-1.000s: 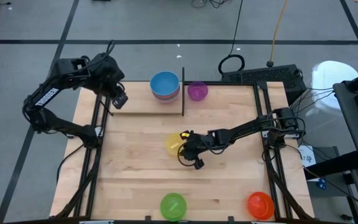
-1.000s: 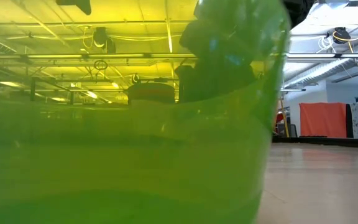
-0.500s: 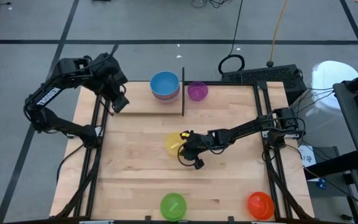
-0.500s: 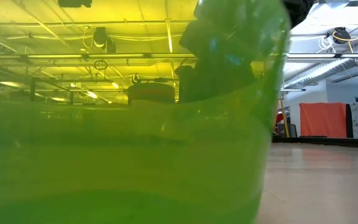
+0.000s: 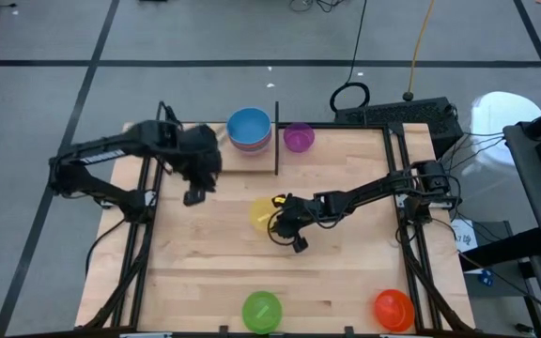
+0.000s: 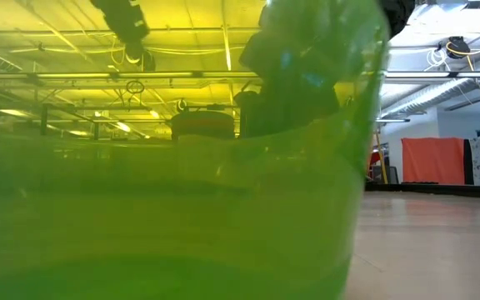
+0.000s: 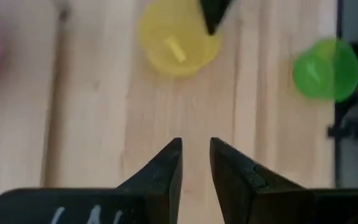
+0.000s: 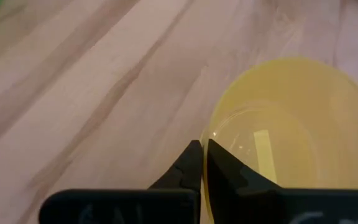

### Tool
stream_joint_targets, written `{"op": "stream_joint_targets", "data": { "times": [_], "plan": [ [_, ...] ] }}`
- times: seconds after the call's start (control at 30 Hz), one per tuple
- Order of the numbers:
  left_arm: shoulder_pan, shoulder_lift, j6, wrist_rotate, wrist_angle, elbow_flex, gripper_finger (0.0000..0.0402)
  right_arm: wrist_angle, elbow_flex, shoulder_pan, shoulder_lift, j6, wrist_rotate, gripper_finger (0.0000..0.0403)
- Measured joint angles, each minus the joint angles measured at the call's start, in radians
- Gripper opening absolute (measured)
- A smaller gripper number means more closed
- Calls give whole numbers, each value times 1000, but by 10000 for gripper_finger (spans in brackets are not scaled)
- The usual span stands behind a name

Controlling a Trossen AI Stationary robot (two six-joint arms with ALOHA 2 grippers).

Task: Place and stack bowls onto a shelf
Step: Put the small yellow bowl on the shelf

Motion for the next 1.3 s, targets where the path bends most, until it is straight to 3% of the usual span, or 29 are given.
{"op": "stream_joint_targets", "data": {
  "times": [0.13,0.3,0.5,0.7,0.93,1.3],
  "plan": [
    [-72,-1,180,-31,145,-87,86,0,0,0,0,-1,-40,0],
    [-149,0,366,-180,332,-166,86,0,0,1,-19,-10,-153,0],
    [-204,19,468,-232,515,-221,86,-12,0,-6,-65,-53,-179,0],
    [-257,91,647,-224,539,-224,85,-22,-1,-13,-106,-69,-279,0],
    [-313,159,754,-180,556,-224,85,-33,0,-12,-138,-53,-284,0],
    [-365,163,845,-169,583,-224,85,-32,0,-12,-141,-49,-314,0]
  ]
}}
